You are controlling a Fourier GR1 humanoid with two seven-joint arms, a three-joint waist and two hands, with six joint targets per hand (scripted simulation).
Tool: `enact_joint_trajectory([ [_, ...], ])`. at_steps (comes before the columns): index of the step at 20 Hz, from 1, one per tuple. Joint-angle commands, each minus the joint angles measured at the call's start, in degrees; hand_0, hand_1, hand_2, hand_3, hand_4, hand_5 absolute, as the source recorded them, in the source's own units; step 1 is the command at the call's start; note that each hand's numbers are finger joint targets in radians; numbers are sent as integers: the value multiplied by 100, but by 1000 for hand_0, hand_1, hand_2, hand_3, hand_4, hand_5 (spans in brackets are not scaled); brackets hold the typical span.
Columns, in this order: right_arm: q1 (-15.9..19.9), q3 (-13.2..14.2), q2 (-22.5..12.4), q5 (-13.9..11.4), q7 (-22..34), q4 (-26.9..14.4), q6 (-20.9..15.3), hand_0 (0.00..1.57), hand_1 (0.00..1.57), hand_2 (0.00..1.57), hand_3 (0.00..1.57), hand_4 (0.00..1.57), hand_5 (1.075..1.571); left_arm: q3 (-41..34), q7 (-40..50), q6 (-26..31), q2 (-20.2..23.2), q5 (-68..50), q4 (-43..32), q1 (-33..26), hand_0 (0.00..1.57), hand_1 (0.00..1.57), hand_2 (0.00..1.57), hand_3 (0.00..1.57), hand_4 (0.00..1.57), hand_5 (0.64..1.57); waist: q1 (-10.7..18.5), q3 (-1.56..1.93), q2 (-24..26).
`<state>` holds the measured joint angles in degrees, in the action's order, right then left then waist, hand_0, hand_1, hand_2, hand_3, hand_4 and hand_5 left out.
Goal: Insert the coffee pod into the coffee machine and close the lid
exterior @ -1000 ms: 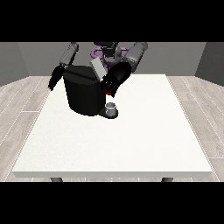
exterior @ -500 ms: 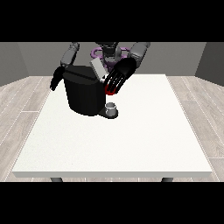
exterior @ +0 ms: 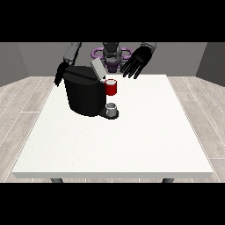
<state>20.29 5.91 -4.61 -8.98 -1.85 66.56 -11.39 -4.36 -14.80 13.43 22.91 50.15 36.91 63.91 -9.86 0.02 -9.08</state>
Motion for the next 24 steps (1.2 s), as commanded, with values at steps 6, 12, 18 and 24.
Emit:
enact_joint_trajectory([
  [6, -1078, 175, -41, 133, -76, -137, 43, 0, 0, 0, 0, 0, 1571, -1571, -354, 33, -1493, -2099, -71, -1463, 0, 0, 0, 0, 467, 1571, 782, -22, 1544],
  [12, -1264, 209, -21, 412, -361, 106, 351, 0, 0, 0, 0, 0, 1571, -1859, -580, 185, -1969, -2617, -149, -2563, 0, 0, 0, 0, 419, 1571, 1233, -3, 2185],
  [18, -701, -311, 57, 476, 349, 786, 866, 0, 0, 0, 0, 0, 1571, -1799, -439, 225, -2137, -2676, -166, -3145, 0, 0, 0, 0, 389, 1571, 1360, -6, 2696],
  [24, -482, -374, -284, 264, 421, 911, 996, 0, 0, 0, 0, 251, 1571, -1712, -326, 531, -2159, -2971, 397, -3527, 0, 0, 0, 0, 353, 1571, 1764, -2, 2602],
])
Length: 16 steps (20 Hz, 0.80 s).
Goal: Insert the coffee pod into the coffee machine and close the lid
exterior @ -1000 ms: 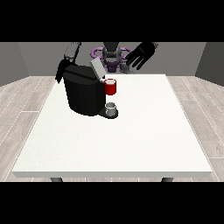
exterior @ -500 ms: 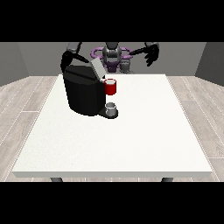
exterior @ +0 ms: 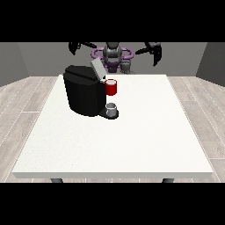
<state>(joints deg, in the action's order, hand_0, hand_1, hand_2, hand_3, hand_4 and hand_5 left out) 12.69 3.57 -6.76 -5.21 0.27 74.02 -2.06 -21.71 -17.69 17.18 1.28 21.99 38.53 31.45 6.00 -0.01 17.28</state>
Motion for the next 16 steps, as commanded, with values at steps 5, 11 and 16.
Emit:
enact_joint_trajectory([
  [5, 708, 456, -441, 222, 323, -185, 174, 0, 0, 0, 0, 0, 1571, 427, 496, 265, -126, -633, 1124, -398, 0, 0, 0, 0, 385, 1571, 425, 3, -302],
  [11, 1080, 820, -397, 720, 421, -817, 337, 0, 0, 0, 0, 0, 1571, 1377, 493, -288, -126, -1260, 1597, -958, 0, 0, 0, 0, 383, 1571, 579, 3, -496],
  [16, 1415, 825, -216, 807, 582, -967, 127, 0, 0, 0, 0, 97, 1571, 1140, 806, 66, -49, -1194, 2375, -968, 0, 0, 0, 0, 346, 1571, 680, 3, -898],
])
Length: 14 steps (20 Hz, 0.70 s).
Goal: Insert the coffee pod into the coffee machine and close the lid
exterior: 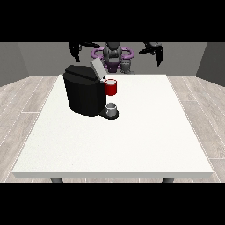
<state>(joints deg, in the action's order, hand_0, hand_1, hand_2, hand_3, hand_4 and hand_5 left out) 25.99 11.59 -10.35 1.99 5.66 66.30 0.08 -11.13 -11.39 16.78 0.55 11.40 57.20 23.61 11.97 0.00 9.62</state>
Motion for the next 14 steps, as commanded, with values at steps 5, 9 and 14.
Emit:
enact_joint_trajectory([
  [5, 282, 82, -47, 113, -263, -586, 61, 0, 0, 0, 0, 56, 1571, 284, 550, -16, -43, -277, 1294, -329, 0, 0, 0, 0, 301, 1571, 47, 2, -519],
  [9, 729, 26, -96, 262, 42, -533, 201, 0, 0, 0, 0, 0, 1571, 102, 487, 128, 378, -468, 1609, -587, 0, 0, 0, 0, 374, 1571, -162, 1, -755],
  [14, 888, -232, -14, 51, -246, -739, 237, 0, 0, 0, 0, 0, 1571, 323, 756, -211, 80, -515, 2180, -748, 0, 0, 0, 0, 374, 1571, -251, 1, -902],
])
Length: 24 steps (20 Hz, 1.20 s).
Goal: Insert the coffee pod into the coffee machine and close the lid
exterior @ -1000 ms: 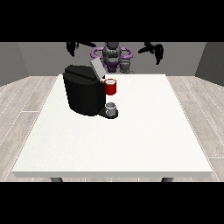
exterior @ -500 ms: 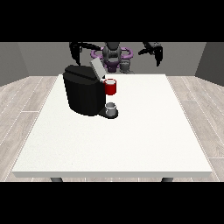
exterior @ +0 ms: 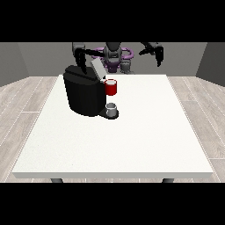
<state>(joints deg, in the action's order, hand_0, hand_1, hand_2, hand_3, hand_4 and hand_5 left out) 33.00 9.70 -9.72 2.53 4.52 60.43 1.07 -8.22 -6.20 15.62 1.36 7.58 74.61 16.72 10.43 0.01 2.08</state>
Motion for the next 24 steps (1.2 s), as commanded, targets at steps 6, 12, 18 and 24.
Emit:
enact_joint_trajectory([
  [6, 462, -178, -12, -71, -291, -230, 191, 0, 0, 0, 0, 73, 1571, -293, -96, -26, 453, -297, 454, -167, 0, 0, 0, 0, 309, 1571, -202, -1, -465],
  [12, 922, -281, 147, -262, -53, -450, -165, 0, 0, 0, 0, 163, 1571, -3, 250, -23, 385, -198, 726, -373, 0, 0, 0, 0, 347, 1571, 27, -1, -442],
  [18, 1355, -605, 67, -547, -34, -355, -7, 0, 0, 0, 0, 119, 1571, -118, 115, -72, 495, -209, 529, -183, 0, 0, 0, 0, 358, 1571, -41, -3, -663],
  [24, 1590, -698, 310, -597, 150, -209, -211, 0, 0, 0, 0, 0, 1571, 125, 0, -181, 252, -78, 520, -280, 0, 0, 0, 0, 362, 1571, 128, -4, -632],
])
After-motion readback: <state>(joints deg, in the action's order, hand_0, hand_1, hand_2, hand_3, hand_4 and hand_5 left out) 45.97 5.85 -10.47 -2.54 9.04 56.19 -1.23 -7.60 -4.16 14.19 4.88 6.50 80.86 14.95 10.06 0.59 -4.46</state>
